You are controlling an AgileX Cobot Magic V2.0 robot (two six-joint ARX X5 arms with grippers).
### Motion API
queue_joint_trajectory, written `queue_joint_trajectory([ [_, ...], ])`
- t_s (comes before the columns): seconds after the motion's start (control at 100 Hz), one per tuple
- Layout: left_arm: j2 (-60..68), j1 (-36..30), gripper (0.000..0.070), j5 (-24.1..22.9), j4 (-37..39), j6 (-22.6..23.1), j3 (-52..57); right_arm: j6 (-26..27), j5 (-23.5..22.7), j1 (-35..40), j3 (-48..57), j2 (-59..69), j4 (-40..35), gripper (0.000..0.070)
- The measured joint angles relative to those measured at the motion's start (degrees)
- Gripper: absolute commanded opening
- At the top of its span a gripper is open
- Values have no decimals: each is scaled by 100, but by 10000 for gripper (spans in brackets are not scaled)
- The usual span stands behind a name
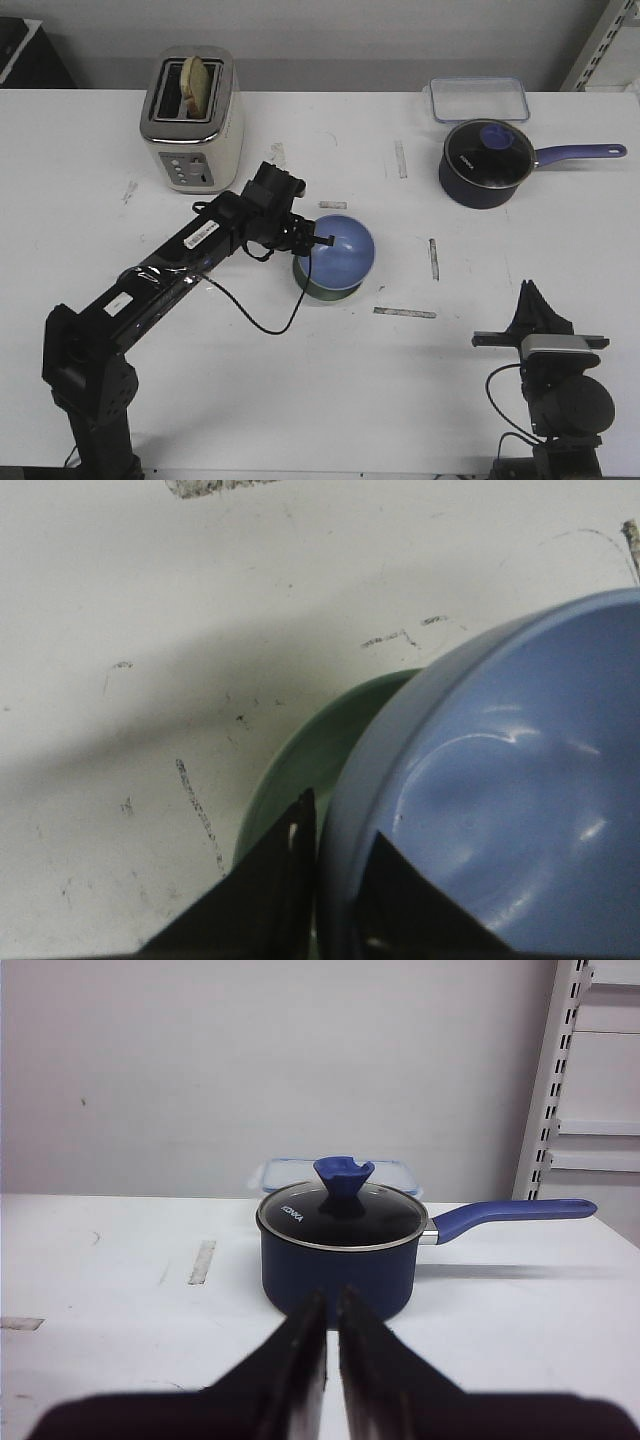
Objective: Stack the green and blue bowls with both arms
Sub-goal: 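Lift the blue bowl with the left gripper and lower it onto the green bowl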
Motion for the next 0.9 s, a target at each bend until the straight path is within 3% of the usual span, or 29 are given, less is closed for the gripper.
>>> queue_joint_trajectory([
  [0.11,17,2,66,-2,-28,0,0,0,0,0,0,0,0,11],
  [0.23,20,0,255,2,-26,-17,0,0,0,0,0,0,0,12],
  [0.28,20,2,299,0,-26,-46,0,0,0,0,0,0,0,11],
  [0.72,-380,2,294,4,-9,-227,0,0,-2,0,0,0,-2,11],
  [0.9,-855,2,287,4,586,98,-146,0,0,0,0,0,0,11],
])
